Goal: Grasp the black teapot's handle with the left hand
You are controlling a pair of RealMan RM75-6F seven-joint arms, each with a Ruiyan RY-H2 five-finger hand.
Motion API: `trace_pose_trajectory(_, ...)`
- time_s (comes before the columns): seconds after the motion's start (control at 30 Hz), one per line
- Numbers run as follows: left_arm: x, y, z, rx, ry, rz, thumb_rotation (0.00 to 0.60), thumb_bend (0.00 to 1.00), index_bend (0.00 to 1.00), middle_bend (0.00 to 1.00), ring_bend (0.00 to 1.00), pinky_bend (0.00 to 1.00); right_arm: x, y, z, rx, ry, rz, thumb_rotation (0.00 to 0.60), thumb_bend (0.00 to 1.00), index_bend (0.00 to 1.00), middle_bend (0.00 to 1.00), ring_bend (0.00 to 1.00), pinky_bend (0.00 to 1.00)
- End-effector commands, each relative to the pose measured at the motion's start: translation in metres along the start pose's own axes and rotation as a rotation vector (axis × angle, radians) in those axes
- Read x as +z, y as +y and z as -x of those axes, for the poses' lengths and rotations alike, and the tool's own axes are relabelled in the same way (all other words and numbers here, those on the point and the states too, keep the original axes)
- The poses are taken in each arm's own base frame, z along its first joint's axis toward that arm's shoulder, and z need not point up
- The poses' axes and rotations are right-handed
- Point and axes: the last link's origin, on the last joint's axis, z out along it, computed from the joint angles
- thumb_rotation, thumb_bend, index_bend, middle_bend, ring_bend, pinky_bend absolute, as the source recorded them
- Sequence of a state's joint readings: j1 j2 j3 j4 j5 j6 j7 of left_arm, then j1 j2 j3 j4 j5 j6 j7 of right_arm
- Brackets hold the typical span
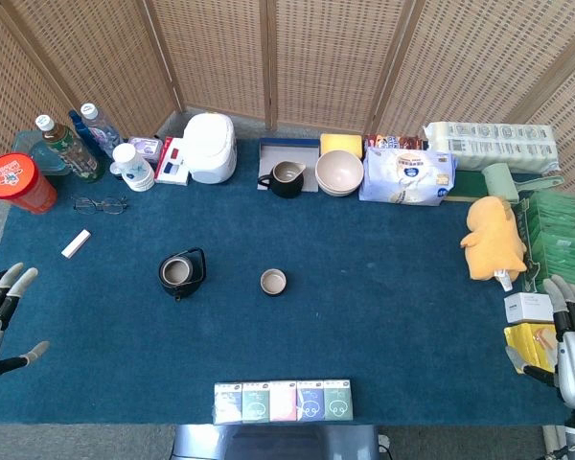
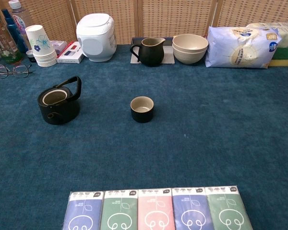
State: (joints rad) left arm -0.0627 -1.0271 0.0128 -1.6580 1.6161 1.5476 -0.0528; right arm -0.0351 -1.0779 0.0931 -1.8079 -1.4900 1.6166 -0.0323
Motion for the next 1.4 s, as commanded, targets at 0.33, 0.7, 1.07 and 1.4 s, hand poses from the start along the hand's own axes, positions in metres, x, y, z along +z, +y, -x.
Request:
trace_pose_trajectory(0.33,0.023,0.003,0.02,0.04,-0.031,0.027,0.6,0.13,0.0,0.0,0.0,0.04,0.001,0.002,-0.001,0.017,-0.009,0.007,0.6,0.0,0.0,0.0,0.0,0.0)
trace_pose_trajectory(0.7,0.1,0.061,0.062,0.109,0.107,0.195,0.6,0.12,0.0,0.0,0.0,0.04,0.005,0.002,0.005,0.017,-0.039,0.016,0.6,0.0,0.0,0.0,0.0,0.0)
trace_pose_trajectory(1.07,0.149,0.126,0.099,0.255,0.047,0.268,0.6,0.12,0.0,0.0,0.0,0.04,0.008,0.009,0.003,0.036,-0.046,0.04,0.6,0.0,0.0,0.0,0.0,0.0)
trace_pose_trajectory(1.4,0.15,0.138,0.109,0.339,-0.009,0.249,0.6,0.12,0.0,0.0,0.0,0.04,0.01,0.012,0.002,0.05,-0.05,0.049,0.6,0.0,0.0,0.0,0.0,0.0)
